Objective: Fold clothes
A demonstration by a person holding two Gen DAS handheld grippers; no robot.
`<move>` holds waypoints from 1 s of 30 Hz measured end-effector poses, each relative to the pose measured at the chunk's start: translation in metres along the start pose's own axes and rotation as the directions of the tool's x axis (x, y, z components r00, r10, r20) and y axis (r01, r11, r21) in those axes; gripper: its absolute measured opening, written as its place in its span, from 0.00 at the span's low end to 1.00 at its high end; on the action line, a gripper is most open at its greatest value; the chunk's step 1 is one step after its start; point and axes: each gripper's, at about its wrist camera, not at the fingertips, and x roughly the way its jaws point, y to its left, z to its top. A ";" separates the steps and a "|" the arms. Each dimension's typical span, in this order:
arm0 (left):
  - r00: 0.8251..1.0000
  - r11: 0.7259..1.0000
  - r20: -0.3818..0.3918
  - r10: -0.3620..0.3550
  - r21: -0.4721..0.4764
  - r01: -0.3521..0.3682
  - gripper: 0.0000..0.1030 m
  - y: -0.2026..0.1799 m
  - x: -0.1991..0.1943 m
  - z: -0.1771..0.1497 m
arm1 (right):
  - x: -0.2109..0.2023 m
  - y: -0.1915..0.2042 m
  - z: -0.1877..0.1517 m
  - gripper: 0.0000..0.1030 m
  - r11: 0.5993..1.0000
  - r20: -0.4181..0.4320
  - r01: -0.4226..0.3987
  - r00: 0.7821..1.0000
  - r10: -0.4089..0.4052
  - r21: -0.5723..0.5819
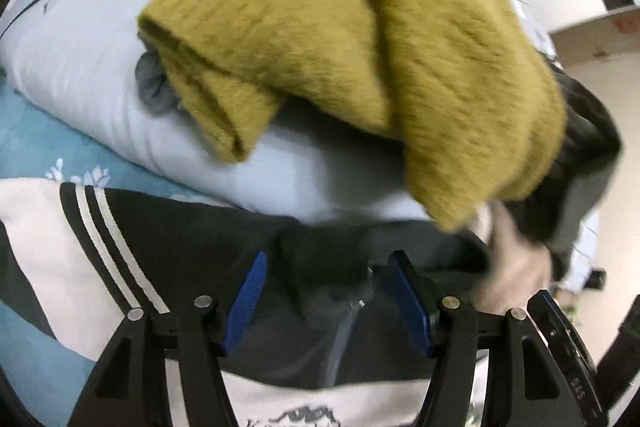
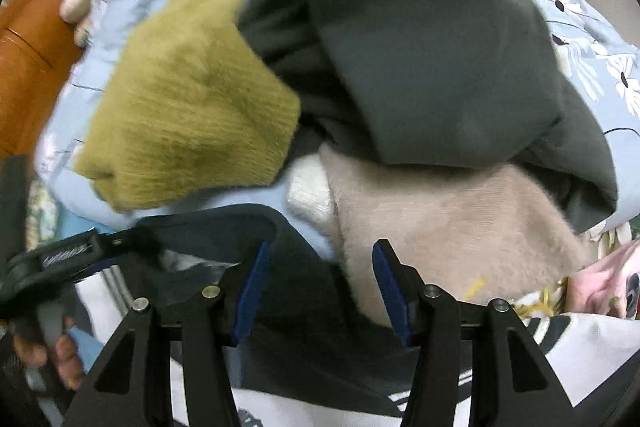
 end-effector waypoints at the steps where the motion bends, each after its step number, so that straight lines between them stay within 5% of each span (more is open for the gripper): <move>1: 1.000 1.000 0.001 -0.013 0.013 0.013 0.66 0.000 -0.006 -0.001 | -0.010 -0.006 -0.004 0.54 1.000 0.011 -0.002 1.000 0.002 0.002; 5: 0.998 1.000 0.070 0.001 -0.012 0.000 0.67 0.013 -0.045 -0.024 | -0.049 -0.036 -0.025 0.54 0.998 0.028 0.008 1.000 -0.010 0.069; 13: 0.999 0.995 0.051 -0.005 -0.101 0.010 0.68 0.002 -0.087 -0.111 | -0.135 -0.124 -0.156 0.54 0.917 -0.012 0.060 0.998 -0.060 0.395; 16: 1.000 0.995 0.021 -0.006 -0.104 0.008 0.68 -0.011 -0.087 -0.145 | -0.182 -0.179 -0.197 0.54 0.839 0.033 0.091 0.991 -0.129 0.536; 20: 1.000 0.997 0.011 0.011 -0.077 -0.010 0.68 -0.034 -0.099 -0.169 | -0.223 -0.248 -0.232 0.54 0.721 0.125 0.030 0.979 -0.161 0.692; 30: 0.996 0.999 0.084 0.034 -0.013 -0.033 0.68 -0.080 -0.143 -0.203 | -0.189 -0.349 -0.251 0.54 0.423 0.292 -0.252 0.956 -0.030 0.870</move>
